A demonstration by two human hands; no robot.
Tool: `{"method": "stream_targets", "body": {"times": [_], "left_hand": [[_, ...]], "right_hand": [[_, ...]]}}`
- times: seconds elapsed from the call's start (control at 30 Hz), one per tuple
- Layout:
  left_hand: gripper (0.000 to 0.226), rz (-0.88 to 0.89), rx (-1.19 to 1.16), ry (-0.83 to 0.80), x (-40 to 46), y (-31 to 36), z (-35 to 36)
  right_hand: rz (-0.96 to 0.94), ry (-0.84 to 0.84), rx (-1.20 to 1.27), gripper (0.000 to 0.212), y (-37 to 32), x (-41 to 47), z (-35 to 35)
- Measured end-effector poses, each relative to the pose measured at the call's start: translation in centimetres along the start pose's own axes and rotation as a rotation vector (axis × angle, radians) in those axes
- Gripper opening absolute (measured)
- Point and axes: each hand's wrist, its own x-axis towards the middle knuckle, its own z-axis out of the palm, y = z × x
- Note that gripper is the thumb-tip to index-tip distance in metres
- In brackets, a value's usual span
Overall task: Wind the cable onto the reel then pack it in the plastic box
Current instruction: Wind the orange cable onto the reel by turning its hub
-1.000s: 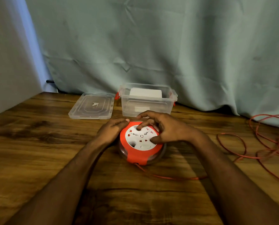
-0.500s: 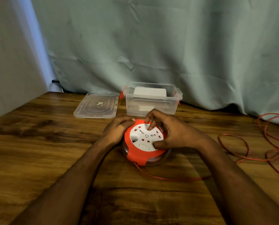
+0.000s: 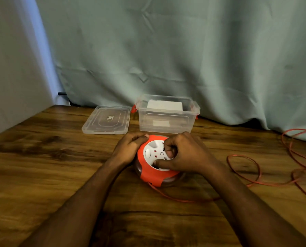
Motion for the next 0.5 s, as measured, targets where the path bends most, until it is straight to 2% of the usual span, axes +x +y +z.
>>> {"method": "stream_targets", "body": {"times": [0.2,0.33,0.43,0.5], "left_hand": [[0.020,0.026,0.005,0.048,-0.2,0.1,-0.1],[0.020,0.020,-0.011,0.055,-0.2,0.3,-0.1],[0.021,0.030,-0.011,0.013,-0.3,0.3,0.1],[0.022,0.049,-0.003,-0.029,-0.4,0.3,0.2]], "right_hand": [[0.001,0.002,0.003,0.053,-0.2,-0.1,-0.3],[-0.042,0.050,0.106,0.019,0.8,-0.2,-1.3],[-0.072,-0.075,0.166,0.051,1.5,-0.3,-2.1],[-0.080,-0.135,0.188,0.064,1.8,-0.2,-2.0]]}}
